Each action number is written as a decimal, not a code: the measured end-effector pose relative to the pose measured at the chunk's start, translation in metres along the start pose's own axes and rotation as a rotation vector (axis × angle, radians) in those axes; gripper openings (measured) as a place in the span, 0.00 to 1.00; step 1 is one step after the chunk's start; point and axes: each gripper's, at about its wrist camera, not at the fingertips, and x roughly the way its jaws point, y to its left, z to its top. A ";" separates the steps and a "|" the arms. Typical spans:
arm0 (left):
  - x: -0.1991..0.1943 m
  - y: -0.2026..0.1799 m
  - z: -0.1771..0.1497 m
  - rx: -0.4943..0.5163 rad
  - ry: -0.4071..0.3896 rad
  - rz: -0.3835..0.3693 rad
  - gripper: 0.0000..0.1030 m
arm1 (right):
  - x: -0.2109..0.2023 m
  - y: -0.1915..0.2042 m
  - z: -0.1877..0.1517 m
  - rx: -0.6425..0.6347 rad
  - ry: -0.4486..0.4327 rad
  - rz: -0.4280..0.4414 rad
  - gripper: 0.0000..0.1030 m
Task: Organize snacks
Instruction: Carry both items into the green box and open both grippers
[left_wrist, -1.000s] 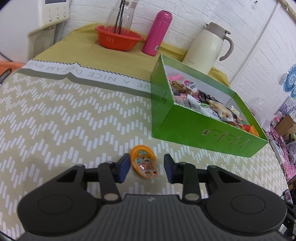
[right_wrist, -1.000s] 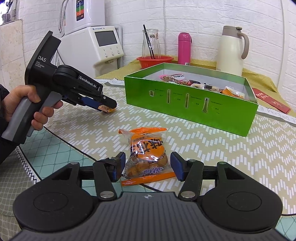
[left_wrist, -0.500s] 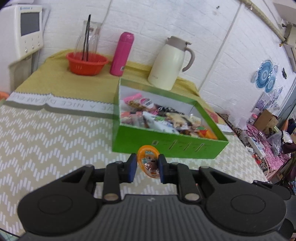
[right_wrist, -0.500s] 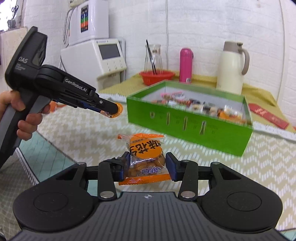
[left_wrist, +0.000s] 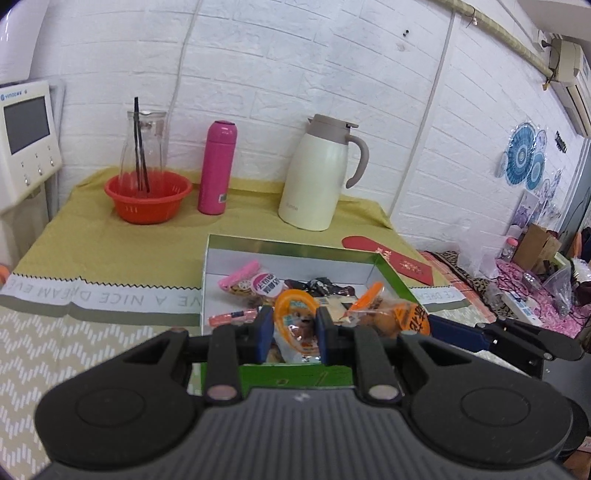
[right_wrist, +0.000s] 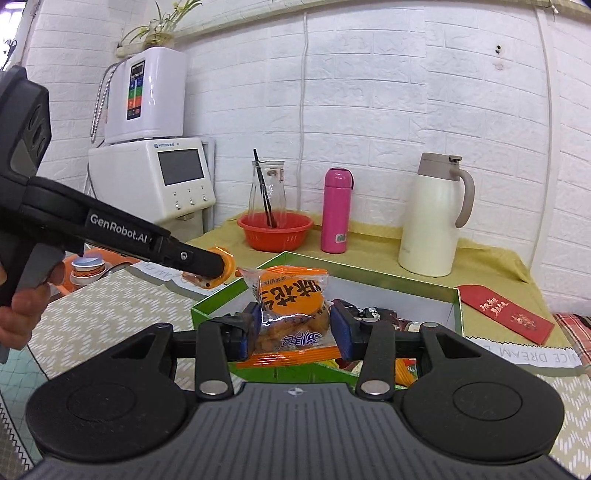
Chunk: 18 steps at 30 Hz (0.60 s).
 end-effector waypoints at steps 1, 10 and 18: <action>0.005 0.000 0.001 0.003 0.006 0.006 0.16 | 0.006 -0.002 0.000 0.004 0.004 -0.005 0.71; 0.049 0.017 0.002 -0.022 0.061 0.029 0.16 | 0.050 -0.012 -0.007 0.030 0.059 -0.023 0.71; 0.078 0.029 0.002 -0.039 0.097 0.044 0.16 | 0.079 -0.019 -0.011 0.044 0.087 -0.020 0.71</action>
